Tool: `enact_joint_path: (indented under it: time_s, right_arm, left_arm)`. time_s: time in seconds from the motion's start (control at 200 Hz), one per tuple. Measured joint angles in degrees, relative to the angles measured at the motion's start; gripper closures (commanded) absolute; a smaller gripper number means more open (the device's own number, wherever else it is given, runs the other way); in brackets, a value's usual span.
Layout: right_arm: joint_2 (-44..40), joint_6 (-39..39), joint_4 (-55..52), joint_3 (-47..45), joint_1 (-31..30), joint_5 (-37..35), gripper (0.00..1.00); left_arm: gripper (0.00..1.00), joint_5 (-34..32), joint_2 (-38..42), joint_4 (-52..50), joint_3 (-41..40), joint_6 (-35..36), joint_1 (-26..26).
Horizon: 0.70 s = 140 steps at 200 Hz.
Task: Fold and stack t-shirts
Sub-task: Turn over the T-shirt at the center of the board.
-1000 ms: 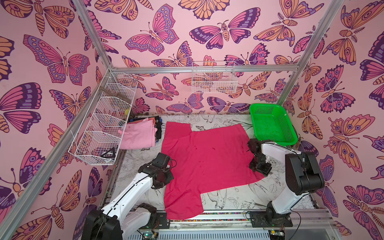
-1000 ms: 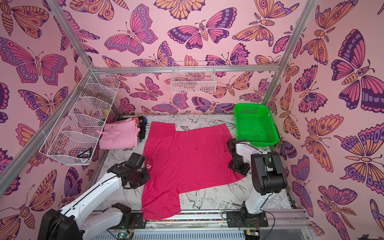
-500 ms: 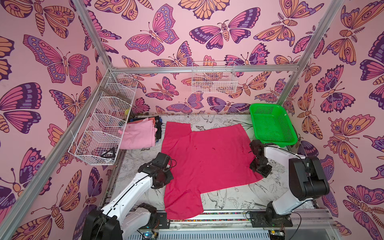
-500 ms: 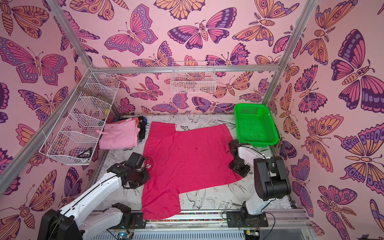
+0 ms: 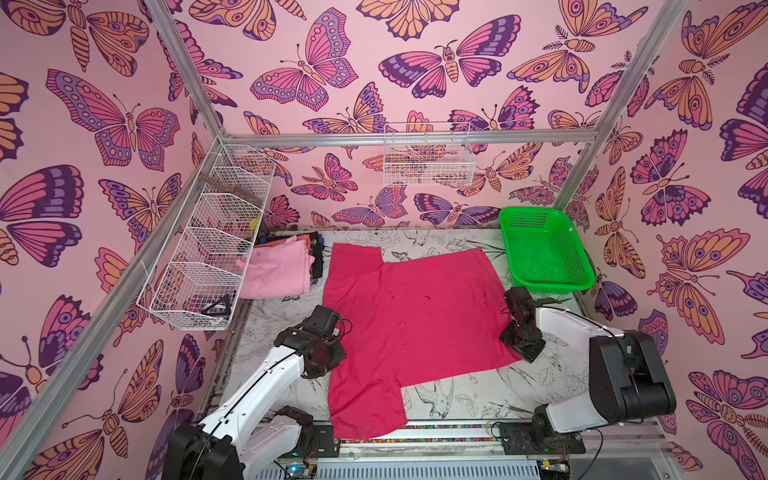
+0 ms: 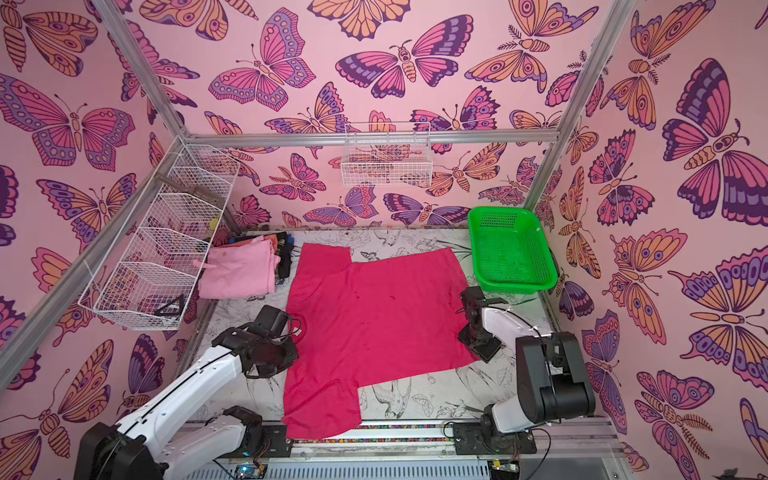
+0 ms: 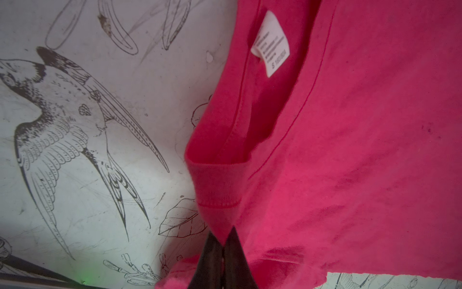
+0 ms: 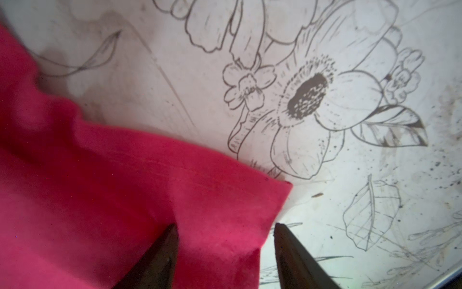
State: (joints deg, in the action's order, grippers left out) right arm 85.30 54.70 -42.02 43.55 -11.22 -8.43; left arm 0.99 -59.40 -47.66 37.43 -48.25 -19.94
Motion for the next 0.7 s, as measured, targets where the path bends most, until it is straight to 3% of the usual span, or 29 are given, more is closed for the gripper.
enact_joint_path:
  time_s: [0.22,0.476,0.611,0.701]
  right_arm:
    - [-1.3,1.3,0.8,-1.2,0.0,2.4,0.47]
    - [-1.2,2.4,0.6,-1.2,0.0,4.3,0.76]
    - [-1.2,2.4,-0.4,-1.3,0.0,4.3,1.00]
    - [-1.2,2.3,-0.7,-1.2,0.0,4.0,1.00]
  left_arm:
    - [1.00,-0.2,0.0,-0.3,0.0,0.0,0.0]
    - [1.00,-0.4,0.0,-0.4,0.0,0.0,0.0]
    - [1.00,-0.6,0.0,-0.4,0.0,0.0,0.0]
    - [1.00,-0.6,0.0,-0.4,0.1,0.0,0.0]
